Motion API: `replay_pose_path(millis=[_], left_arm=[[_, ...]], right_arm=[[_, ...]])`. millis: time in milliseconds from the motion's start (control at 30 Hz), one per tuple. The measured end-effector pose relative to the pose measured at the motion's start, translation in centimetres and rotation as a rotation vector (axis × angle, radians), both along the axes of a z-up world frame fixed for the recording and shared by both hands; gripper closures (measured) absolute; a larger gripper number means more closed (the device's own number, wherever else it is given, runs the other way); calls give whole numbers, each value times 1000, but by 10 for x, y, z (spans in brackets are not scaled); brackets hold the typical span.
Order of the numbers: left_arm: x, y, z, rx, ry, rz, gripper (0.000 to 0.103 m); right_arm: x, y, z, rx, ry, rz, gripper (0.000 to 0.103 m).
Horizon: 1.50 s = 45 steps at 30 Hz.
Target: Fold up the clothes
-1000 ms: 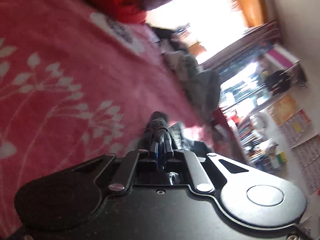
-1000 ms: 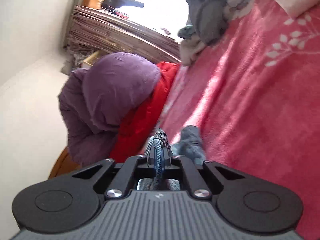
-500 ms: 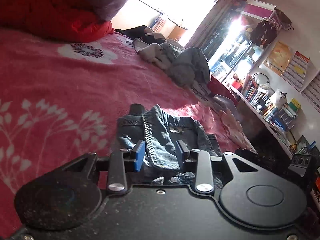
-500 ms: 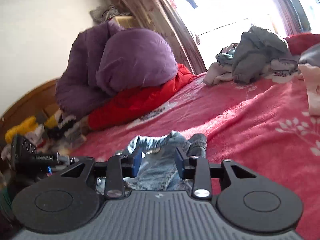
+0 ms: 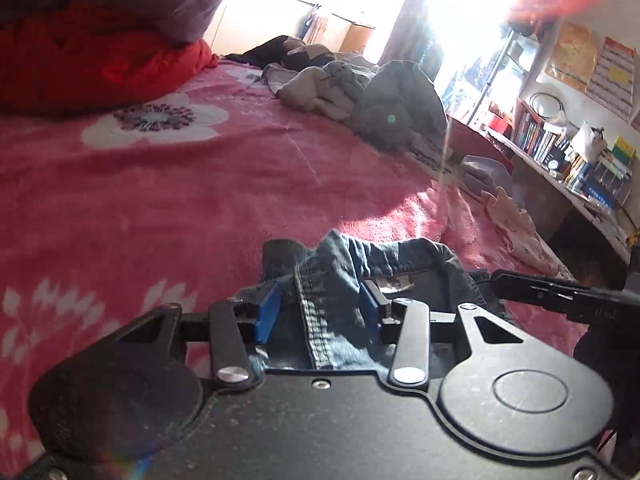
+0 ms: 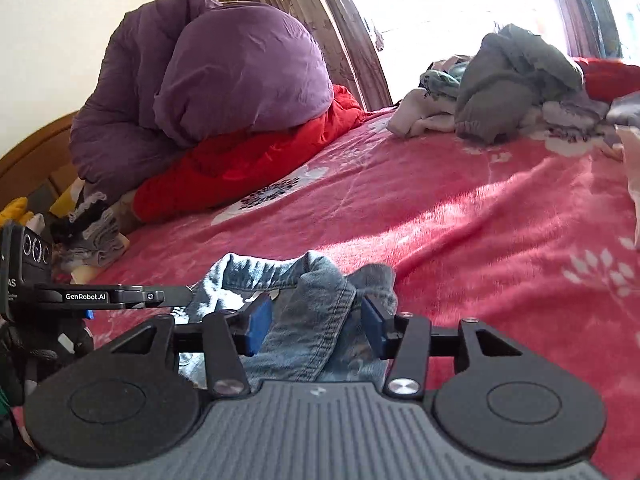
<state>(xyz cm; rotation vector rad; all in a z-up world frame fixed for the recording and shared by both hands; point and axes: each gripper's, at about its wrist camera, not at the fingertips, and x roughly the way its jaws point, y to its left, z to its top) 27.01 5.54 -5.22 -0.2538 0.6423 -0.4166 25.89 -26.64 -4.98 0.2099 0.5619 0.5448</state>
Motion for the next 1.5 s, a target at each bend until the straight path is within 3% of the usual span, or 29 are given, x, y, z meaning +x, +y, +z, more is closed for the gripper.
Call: replay_pose_path(millis=[133, 233, 333, 433, 533, 600, 633, 867, 967, 1067, 1100, 1167, 1267, 1400, 1500], left_arm=[[16, 9, -1, 65, -13, -62, 61], [24, 16, -10, 47, 9, -112, 58], [26, 14, -14, 77, -2, -158, 59], [21, 10, -10, 111, -17, -201, 69], [18, 6, -9, 153, -35, -207, 78], [15, 3, -7, 161, -52, -208, 88], [14, 1, -6, 175, -60, -203, 89], [2, 0, 10, 169, -146, -187, 92], [0, 2, 16, 133, -175, -185, 93], [7, -3, 3, 177, -136, -181, 93], [9, -5, -2, 192, -122, -179, 93], [13, -5, -8, 184, -104, -169, 93], [13, -4, -7, 166, -110, -165, 92], [10, -3, 2, 162, -143, -150, 92], [8, 0, 15, 135, -185, -114, 92]], right_arm=[[23, 10, 1, -125, -38, 34, 52], [33, 8, -8, -128, -13, 63, 50], [37, 4, -16, -107, 0, 96, 48], [35, 9, -17, -130, -28, 105, 50], [31, 15, -15, -180, -60, 116, 63], [29, 16, -12, -180, -76, 116, 86], [28, 17, -11, -184, -85, 112, 93], [23, 14, -7, -178, -106, 106, 101], [24, 10, -2, -123, -103, 116, 97], [31, 17, -12, -153, -72, 122, 54], [33, 21, -16, -170, -65, 122, 53], [35, 23, -17, -158, -68, 134, 52], [34, 25, -16, -164, -78, 143, 75], [29, 25, -10, -176, -112, 141, 82], [26, 16, 8, -93, -168, 106, 82]])
